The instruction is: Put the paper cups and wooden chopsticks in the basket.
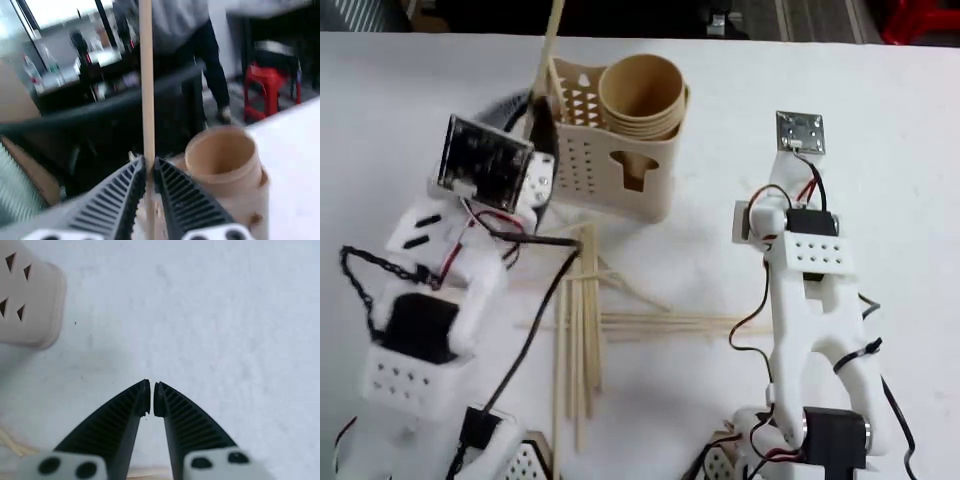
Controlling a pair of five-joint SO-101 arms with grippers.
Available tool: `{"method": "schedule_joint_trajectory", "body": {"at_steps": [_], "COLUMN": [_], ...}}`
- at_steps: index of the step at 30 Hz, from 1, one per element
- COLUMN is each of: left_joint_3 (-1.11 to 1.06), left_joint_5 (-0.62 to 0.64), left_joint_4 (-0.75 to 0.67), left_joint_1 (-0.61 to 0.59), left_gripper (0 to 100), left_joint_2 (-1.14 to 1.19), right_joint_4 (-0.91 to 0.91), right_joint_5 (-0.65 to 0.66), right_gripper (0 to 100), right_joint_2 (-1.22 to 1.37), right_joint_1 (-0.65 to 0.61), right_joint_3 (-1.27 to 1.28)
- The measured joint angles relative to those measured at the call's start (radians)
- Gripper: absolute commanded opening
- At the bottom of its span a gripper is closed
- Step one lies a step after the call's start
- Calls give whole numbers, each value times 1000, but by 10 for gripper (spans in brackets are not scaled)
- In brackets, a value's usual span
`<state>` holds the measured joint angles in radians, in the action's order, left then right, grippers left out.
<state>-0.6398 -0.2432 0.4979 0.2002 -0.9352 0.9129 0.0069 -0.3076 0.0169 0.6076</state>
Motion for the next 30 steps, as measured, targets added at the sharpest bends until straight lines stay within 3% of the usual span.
{"method": "schedule_joint_trajectory", "body": {"at_steps": [5,9,17,23,27,30], "left_joint_3": [-127,-118,95,161,180,212], "left_joint_5": [3,9,172,195,196,196], "left_joint_4": [-431,-535,-548,-543,-416,-279], "left_joint_1": [0,-2,-86,-132,-143,-147], "left_gripper": [21,21,21,47,153,177], "left_joint_2": [14,120,476,689,709,709], "right_joint_4": [0,0,-18,-18,-18,-18], "right_joint_5": [0,0,0,0,0,0], "right_gripper": [31,31,31,31,31,31], "right_joint_2": [0,0,0,0,0,0], "right_joint_1": [0,0,0,0,0,0], "right_joint_3": [0,0,0,0,0,0]}}
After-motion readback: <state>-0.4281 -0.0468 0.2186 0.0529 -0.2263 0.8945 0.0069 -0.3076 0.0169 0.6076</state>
